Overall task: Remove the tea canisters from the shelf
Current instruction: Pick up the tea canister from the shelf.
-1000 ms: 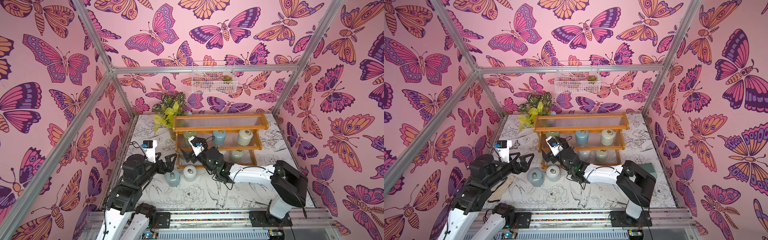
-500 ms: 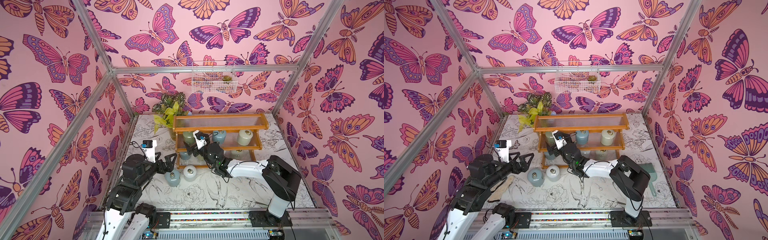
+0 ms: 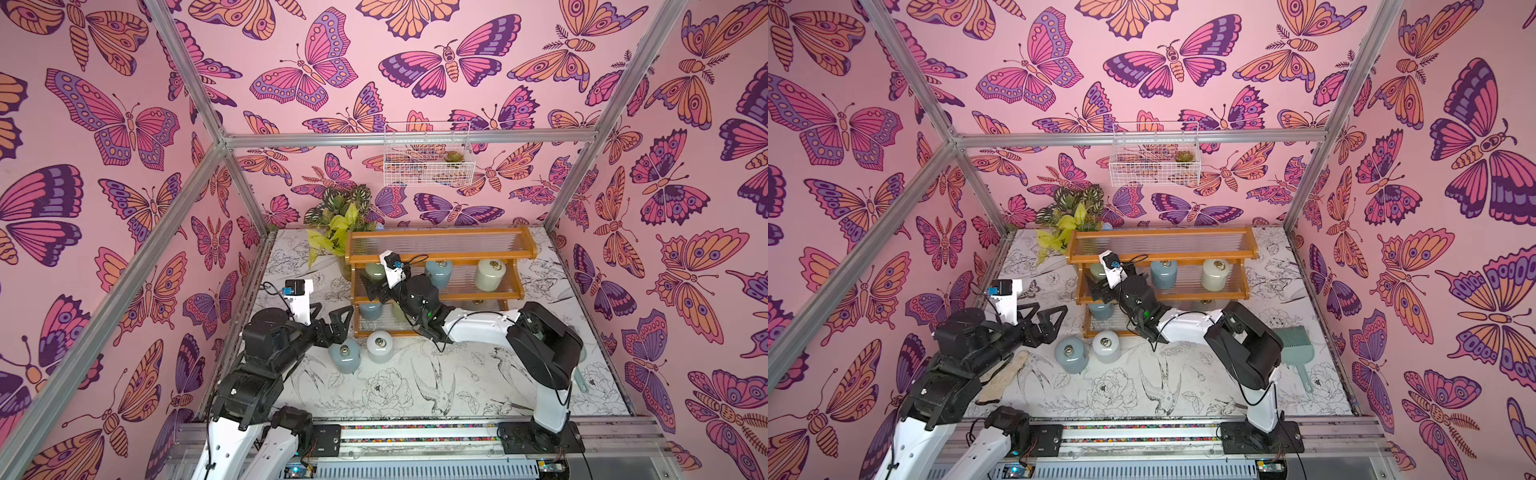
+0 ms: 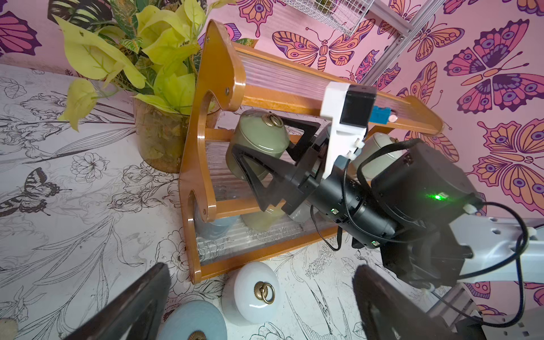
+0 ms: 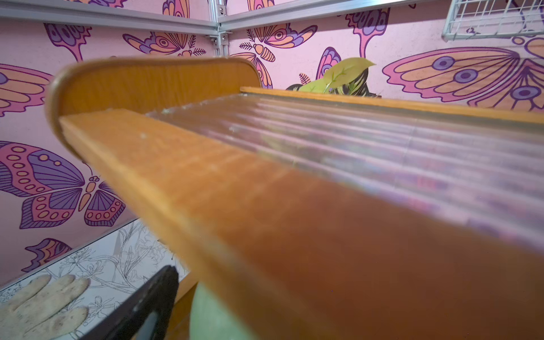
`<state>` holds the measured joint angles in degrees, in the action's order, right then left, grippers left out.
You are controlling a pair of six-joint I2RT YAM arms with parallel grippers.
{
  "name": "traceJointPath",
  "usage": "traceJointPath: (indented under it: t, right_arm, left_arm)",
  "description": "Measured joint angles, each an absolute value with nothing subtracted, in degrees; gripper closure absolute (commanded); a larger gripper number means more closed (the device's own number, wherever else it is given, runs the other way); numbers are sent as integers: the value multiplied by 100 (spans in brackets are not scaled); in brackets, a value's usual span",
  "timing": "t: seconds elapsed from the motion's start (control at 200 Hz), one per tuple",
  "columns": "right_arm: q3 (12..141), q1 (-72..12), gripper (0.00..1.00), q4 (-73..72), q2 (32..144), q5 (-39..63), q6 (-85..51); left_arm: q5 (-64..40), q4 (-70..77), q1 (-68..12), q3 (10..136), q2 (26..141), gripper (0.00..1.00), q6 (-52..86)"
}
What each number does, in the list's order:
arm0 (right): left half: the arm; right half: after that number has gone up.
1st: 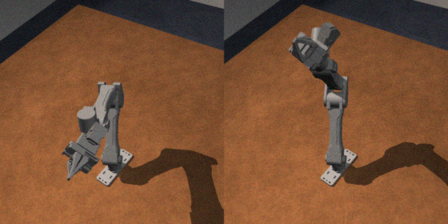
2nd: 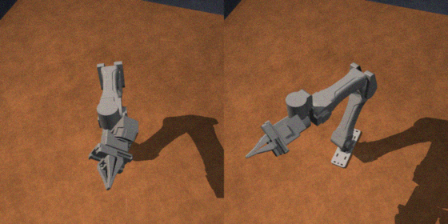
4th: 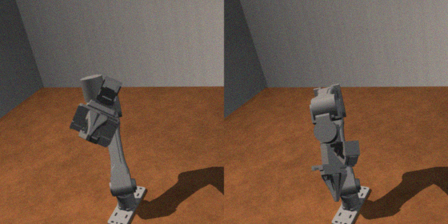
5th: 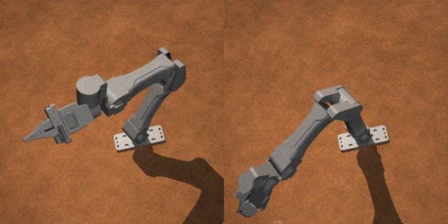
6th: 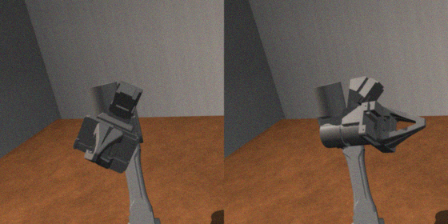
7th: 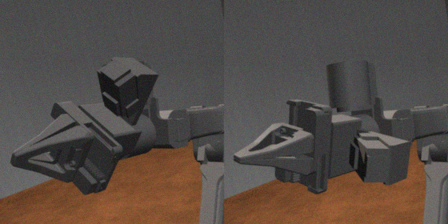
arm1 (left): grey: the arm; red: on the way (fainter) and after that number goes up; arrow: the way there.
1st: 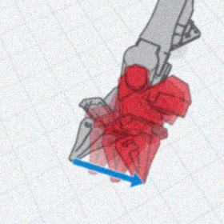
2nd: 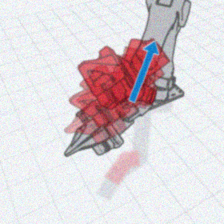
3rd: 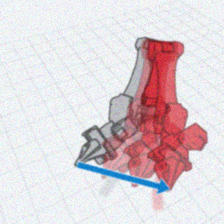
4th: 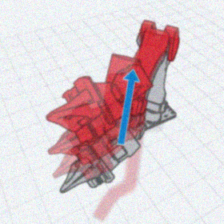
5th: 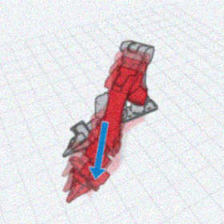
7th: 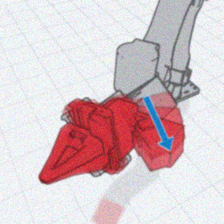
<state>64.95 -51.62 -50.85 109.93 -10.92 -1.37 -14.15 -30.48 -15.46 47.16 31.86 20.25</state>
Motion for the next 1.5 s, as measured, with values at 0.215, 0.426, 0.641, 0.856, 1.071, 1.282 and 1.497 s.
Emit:
traceJointPath:
  t: [0.215,0.426,0.641,0.856,1.071,1.282,1.497]
  right_arm:
    - [6539,-5162,18,-5251,11087,-1083,-152]
    - [6543,-5162,26,-5299,11113,-1085,-148]
    - [6556,-5162,36,-5339,11137,-1070,-126]
    - [6556,-5159,39,-5325,11126,-934,-121]
    - [6377,-5137,40,-5103,10866,-768,-99]
    - [5870,-5133,40,-4976,10322,-668,-32]
    - [5253,-5129,40,-4991,9736,-497,10]
  left_arm:
    - [-1415,-3030,-1546,4788,3273,0,1955]
    - [-1415,-3024,-1544,4792,3350,0,1905]
    - [-1415,-3020,-1546,4792,3350,0,1861]
    - [-1415,-3020,-1546,4792,3345,0,1844]
    - [-1413,-3020,-1546,4792,3345,0,1839]
    - [-1413,-3020,-1544,4792,3345,0,1824]
    - [-1413,-3004,-1544,4792,3345,0,1824]
